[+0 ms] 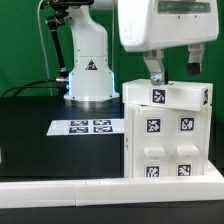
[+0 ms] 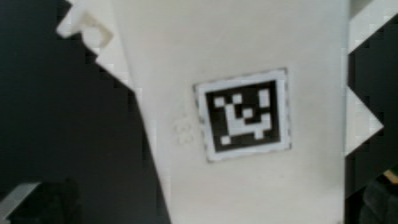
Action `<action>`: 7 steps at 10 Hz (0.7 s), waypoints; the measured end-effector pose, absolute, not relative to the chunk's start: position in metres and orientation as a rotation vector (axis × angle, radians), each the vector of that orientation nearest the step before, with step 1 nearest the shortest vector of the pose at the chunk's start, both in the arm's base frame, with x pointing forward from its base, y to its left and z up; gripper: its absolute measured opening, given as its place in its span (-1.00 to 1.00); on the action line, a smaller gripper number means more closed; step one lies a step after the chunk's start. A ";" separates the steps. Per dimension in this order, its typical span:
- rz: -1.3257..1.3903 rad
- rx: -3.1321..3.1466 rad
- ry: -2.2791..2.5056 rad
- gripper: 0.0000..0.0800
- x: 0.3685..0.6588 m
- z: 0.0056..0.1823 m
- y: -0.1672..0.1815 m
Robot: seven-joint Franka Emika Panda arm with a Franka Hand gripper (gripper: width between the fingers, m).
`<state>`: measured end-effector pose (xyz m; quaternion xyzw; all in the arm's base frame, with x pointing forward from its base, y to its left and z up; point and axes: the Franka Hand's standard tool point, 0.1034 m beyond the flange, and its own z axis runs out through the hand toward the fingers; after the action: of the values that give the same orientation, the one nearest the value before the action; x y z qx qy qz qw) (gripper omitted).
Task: Assemble cabinet
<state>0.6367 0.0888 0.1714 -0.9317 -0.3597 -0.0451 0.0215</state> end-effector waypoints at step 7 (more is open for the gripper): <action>-0.126 -2.897 -1.097 0.99 0.620 0.148 0.091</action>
Offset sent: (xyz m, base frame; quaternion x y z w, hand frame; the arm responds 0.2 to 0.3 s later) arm -0.0195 0.0026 -0.0121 0.0055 0.0149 0.0125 0.9998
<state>0.6198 0.0910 0.1485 -0.9343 -0.3536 -0.0405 0.0206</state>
